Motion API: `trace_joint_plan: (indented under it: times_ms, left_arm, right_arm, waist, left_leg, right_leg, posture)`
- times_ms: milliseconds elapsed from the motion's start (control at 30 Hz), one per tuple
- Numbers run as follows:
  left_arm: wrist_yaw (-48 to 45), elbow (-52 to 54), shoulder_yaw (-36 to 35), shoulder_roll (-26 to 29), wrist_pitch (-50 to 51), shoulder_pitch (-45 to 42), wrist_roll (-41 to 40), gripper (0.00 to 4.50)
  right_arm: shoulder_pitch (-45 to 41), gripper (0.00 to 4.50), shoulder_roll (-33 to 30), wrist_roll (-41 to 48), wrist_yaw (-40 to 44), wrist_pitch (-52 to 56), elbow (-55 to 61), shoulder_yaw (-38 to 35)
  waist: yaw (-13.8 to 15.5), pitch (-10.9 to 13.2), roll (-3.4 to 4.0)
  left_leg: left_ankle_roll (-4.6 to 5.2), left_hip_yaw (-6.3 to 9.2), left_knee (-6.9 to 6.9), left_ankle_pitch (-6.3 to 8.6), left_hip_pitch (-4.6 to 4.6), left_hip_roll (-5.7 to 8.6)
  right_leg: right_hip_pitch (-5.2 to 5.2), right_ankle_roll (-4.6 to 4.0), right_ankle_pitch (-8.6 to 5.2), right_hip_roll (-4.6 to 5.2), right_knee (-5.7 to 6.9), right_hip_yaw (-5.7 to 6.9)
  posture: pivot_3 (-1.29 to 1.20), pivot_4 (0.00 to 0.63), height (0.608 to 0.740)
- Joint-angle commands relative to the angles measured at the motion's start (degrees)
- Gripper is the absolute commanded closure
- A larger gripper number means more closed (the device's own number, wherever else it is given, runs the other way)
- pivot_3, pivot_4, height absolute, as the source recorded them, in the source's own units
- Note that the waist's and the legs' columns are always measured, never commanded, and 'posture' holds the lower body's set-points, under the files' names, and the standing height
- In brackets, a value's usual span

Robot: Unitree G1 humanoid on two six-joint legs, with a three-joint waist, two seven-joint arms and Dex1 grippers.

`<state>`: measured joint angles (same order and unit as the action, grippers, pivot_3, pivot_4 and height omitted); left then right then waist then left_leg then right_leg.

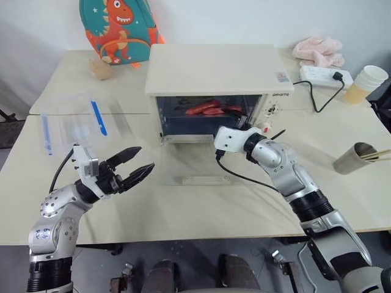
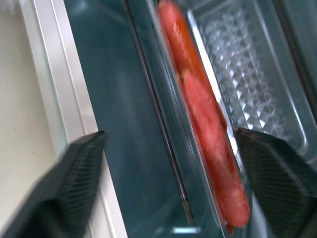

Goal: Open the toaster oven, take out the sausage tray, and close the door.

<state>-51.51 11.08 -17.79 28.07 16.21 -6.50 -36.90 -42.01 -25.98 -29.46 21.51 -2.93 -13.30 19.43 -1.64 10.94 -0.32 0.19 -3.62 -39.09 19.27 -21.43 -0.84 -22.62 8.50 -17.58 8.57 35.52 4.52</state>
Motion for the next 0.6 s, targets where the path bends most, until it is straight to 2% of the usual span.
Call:
trace_joint_plan:
  times_ms: [33, 367, 500, 600]
  left_arm:
    - [0.47, 3.17, -0.88, -0.07, -1.00, 0.83, -1.63, 0.93]
    - [0.67, 2.84, -0.96, -0.15, -1.27, 1.10, -2.01, 0.93]
    - [0.64, 2.69, -0.76, -0.14, -1.40, 1.01, -2.09, 0.93]
    - [0.58, 2.47, -0.70, -0.14, -1.56, 0.85, -2.00, 0.93]
  right_arm:
    - [-1.48, 0.91, -0.16, -2.46, -2.51, -2.12, 0.26, 0.24]
    - [-2.91, 0.91, 2.04, -5.00, -2.77, -0.12, -1.39, 0.65]
    - [-3.47, 2.13, 2.91, -5.73, -1.68, 1.02, -1.80, 1.00]
    - [-4.37, 3.21, 3.25, -6.71, -2.20, 1.08, -1.88, 1.24]
  waist:
    - [-0.09, 0.00, 0.00]
    - [-0.15, 0.00, 0.00]
    - [-0.17, 0.00, 0.00]
    - [-0.14, 0.00, 0.00]
  left_leg:
    - [0.00, 0.00, 0.00, 0.00, 0.00, 0.00]
    - [-0.01, 0.01, 0.03, 0.01, 0.00, -0.02]
    - [-0.01, 0.05, 0.04, 0.01, 0.00, -0.02]
    - [-0.01, 0.06, 0.04, 0.01, -0.01, -0.01]
  right_leg:
    - [0.00, 0.00, 0.00, 0.00, 0.00, 0.00]
    - [-0.02, 0.00, 0.00, -0.01, -0.01, 0.01]
    - [-0.03, 0.00, 0.00, -0.01, 0.00, 0.01]
    - [-0.03, 0.00, 0.00, -0.01, -0.01, 0.01]
  posture:
    - [0.00, 0.150, 0.740]
    - [0.00, 0.150, 0.740]
    - [0.00, 0.150, 0.740]
    - [0.00, 0.150, 0.740]
